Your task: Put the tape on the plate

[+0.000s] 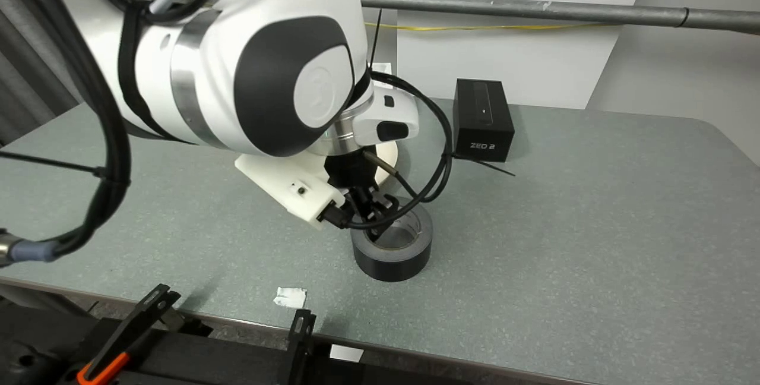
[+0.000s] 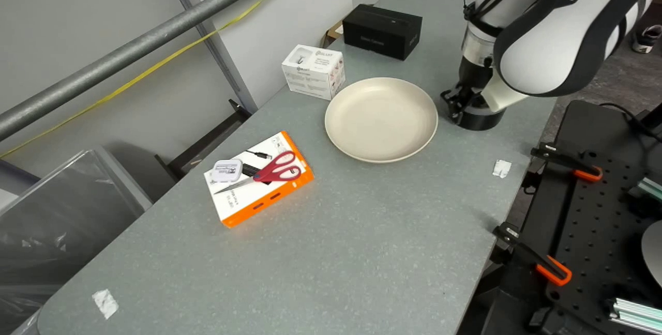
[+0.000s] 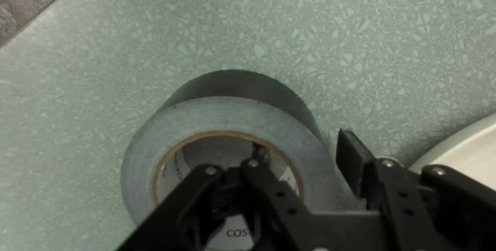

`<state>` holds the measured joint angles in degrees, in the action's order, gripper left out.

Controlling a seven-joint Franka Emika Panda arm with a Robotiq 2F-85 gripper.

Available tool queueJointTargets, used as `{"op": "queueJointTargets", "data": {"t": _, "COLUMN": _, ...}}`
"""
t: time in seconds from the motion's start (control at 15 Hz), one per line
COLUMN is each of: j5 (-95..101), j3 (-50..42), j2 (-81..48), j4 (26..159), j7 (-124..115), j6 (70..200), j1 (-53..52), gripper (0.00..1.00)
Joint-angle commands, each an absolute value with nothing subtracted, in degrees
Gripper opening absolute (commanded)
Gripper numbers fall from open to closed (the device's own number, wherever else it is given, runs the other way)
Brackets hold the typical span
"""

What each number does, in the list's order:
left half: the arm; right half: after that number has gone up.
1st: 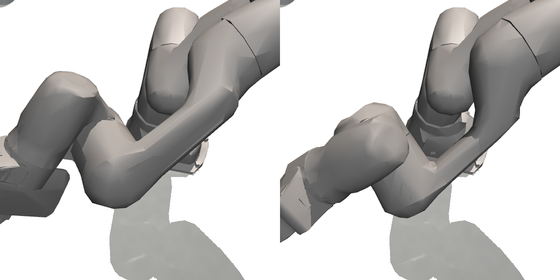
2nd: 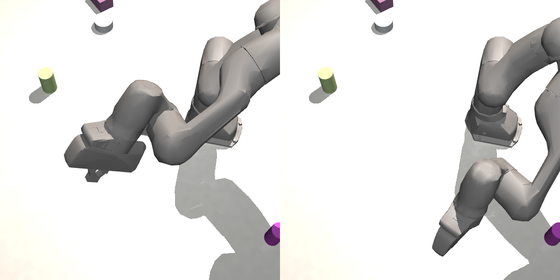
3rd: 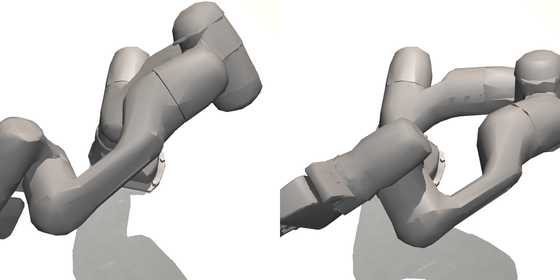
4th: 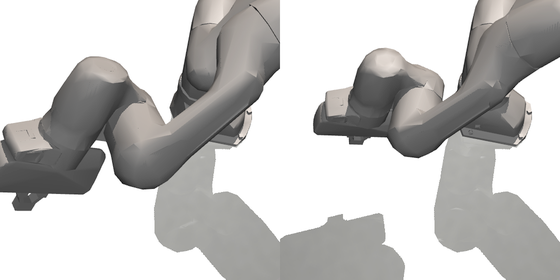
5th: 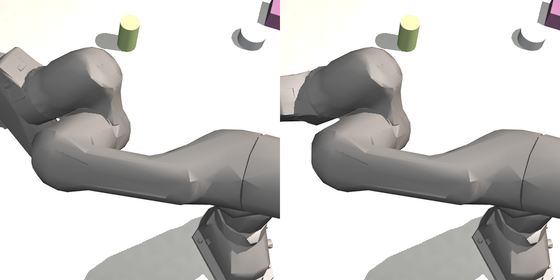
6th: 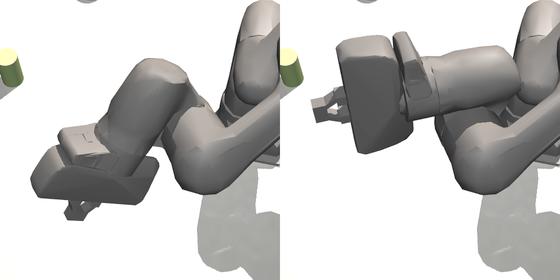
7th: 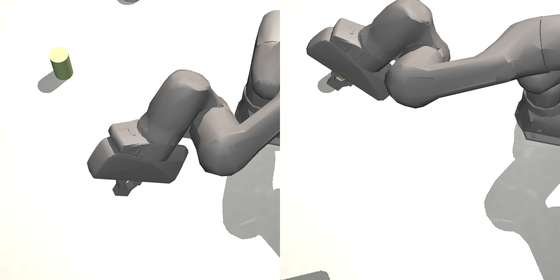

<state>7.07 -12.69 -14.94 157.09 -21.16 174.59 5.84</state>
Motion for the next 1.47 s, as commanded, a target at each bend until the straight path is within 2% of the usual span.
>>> {"op": "queueJointTargets", "data": {"t": 0.0, "j5": 1.7, "j3": -12.0, "j2": -15.0, "j4": 156.6, "j7": -15.8, "j6": 176.6, "j1": 6.4, "gripper": 0.19}}
{"op": "queueJointTargets", "data": {"t": 0.13, "j5": 1.3, "j3": -13.5, "j2": -12.1, "j4": 157.7, "j7": -14.7, "j6": 176.1, "j1": 5.5, "gripper": 0.05}}
{"op": "queueJointTargets", "data": {"t": 0.2, "j5": 1.6, "j3": -14.5, "j2": -9.8, "j4": 159.1, "j7": -14.4, "j6": 176.7, "j1": 5.1, "gripper": 0.03}}
{"op": "queueJointTargets", "data": {"t": 0.4, "j5": 2.0, "j3": -15.5, "j2": -2.7, "j4": 163.4, "j7": -12.5, "j6": 180.5, "j1": 5.2, "gripper": 0.06}}
{"op": "queueJointTargets", "data": {"t": 0.6, "j5": -0.9, "j3": -10.8, "j2": 0.7, "j4": 159.2, "j7": -11.6, "j6": 177.9, "j1": 5.6, "gripper": 0.06}}
{"op": "queueJointTargets", "data": {"t": 0.73, "j5": -0.2, "j3": -9.2, "j2": 5.1, "j4": 162.5, "j7": -14.3, "j6": 179.8, "j1": 4.0, "gripper": 0.06}}
{"op": "queueJointTargets", "data": {"t": 1.0, "j5": 0.7, "j3": -6.9, "j2": 2.5, "j4": 159.2, "j7": -16.2, "j6": 178.1, "j1": 3.2, "gripper": 0.06}}
{"op": "queueJointTargets", "data": {"t": 1.07, "j5": 0.7, "j3": -6.2, "j2": 2.6, "j4": 159.2, "j7": -16.7, "j6": 178.1, "j1": 2.8, "gripper": 0.26}}
{"op": "queueJointTargets", "data": {"t": 1.4, "j5": 0.7, "j3": -6.9, "j2": 1.8, "j4": 159.2, "j7": -16.5, "j6": 178.1, "j1": 3.0, "gripper": 0.26}}
